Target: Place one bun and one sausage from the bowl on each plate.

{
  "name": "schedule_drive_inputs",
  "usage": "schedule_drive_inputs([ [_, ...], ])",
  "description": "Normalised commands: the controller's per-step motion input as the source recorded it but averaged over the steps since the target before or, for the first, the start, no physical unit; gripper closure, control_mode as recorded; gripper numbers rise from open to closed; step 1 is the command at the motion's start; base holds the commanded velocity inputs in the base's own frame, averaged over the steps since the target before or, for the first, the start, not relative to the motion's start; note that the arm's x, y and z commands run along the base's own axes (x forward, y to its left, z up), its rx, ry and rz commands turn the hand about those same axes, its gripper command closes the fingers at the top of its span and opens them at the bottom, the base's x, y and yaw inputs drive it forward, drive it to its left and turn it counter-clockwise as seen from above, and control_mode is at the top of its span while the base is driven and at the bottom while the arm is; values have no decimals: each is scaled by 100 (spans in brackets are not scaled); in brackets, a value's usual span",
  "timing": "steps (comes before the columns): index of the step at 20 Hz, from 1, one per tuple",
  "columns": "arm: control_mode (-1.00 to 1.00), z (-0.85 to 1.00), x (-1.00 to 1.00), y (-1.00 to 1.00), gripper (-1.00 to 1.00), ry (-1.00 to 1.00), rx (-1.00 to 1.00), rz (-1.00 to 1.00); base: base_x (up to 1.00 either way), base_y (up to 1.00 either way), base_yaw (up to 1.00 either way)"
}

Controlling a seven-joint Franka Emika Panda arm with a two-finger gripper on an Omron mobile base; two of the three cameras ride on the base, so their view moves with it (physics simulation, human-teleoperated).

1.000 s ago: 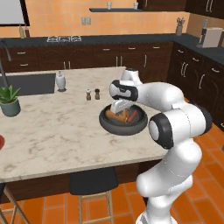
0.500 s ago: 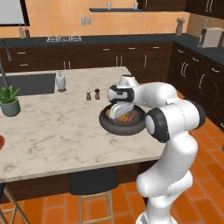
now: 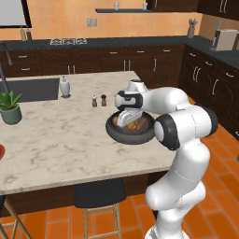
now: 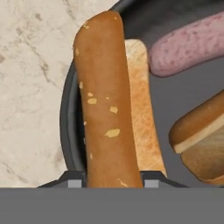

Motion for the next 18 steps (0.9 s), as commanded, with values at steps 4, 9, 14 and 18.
schedule_drive_inputs([
  [4, -100, 28, -11, 11, 100, 0, 0, 0, 0, 0, 0],
  [9, -100, 74, -78, 17, 100, -1, -4, 0, 0, 0, 0],
  [14, -100, 81, -99, 6, 100, -7, -9, 0, 0, 0, 0],
  [18, -100, 62, -100, 0, 100, -17, -6, 0, 0, 0, 0],
])
